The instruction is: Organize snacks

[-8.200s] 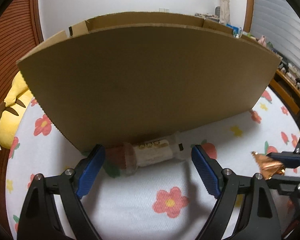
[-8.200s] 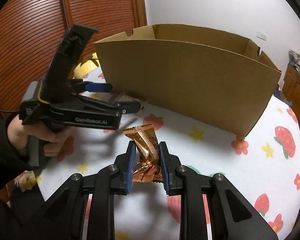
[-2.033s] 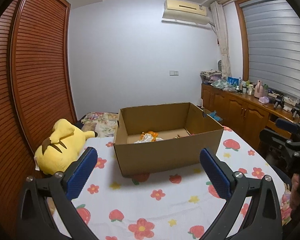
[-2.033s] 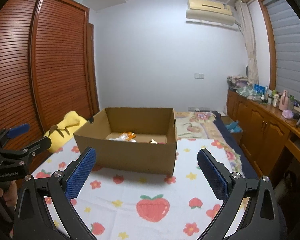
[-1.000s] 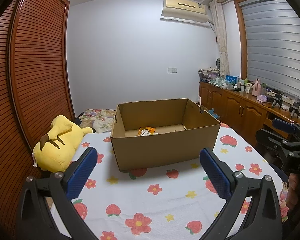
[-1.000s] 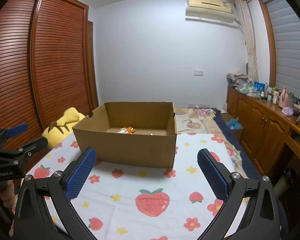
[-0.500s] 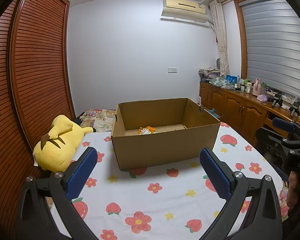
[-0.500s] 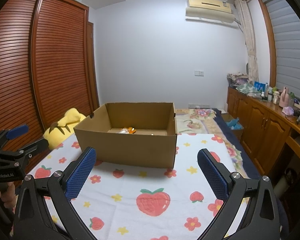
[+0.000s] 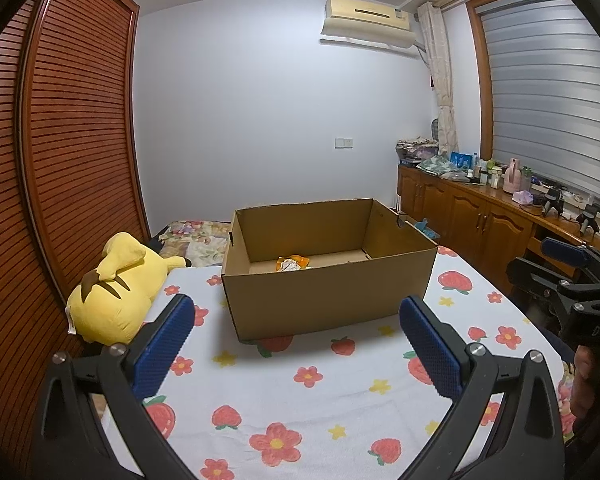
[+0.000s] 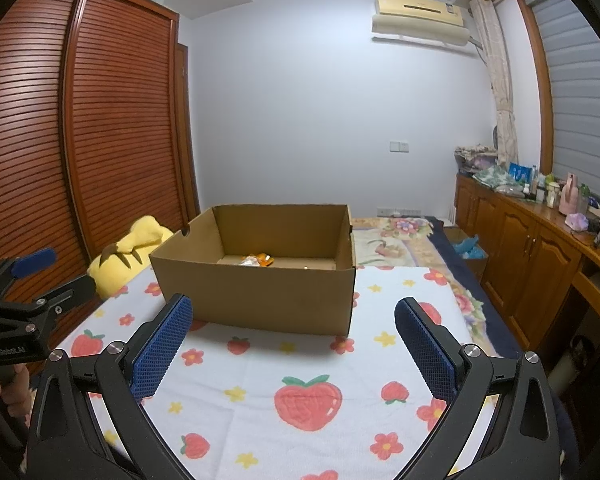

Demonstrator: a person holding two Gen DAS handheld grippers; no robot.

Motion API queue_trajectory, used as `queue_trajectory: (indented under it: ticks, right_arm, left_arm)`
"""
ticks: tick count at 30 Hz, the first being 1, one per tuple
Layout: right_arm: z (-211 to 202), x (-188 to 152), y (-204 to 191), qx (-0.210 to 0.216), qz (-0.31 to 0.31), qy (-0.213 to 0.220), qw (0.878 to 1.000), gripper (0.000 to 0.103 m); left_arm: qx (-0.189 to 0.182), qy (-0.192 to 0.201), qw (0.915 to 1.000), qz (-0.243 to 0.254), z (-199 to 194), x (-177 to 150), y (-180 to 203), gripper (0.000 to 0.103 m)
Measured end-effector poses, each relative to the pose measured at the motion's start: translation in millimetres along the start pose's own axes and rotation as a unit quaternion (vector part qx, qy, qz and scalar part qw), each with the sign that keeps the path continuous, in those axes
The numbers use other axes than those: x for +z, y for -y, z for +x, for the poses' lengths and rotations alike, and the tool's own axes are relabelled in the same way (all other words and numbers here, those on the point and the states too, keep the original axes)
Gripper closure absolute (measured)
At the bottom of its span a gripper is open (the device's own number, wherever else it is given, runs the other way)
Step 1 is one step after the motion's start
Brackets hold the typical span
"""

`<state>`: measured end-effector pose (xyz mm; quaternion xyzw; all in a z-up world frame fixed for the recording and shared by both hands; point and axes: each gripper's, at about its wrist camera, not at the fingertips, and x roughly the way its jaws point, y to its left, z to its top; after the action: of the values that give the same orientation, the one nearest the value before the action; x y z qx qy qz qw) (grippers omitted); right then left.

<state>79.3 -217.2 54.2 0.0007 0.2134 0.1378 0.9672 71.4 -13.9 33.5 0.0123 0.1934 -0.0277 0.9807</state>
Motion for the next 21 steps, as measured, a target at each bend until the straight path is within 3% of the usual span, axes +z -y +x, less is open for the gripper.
queue_trajectory:
  ticks: [21]
  right_arm:
    - [-1.0,0.3,-2.2,0.0,-0.001,0.002,1.0,0.0]
  left_arm:
    - [-0.001,0.004,1.0,0.002,-2.8,2.8,3.5,0.0]
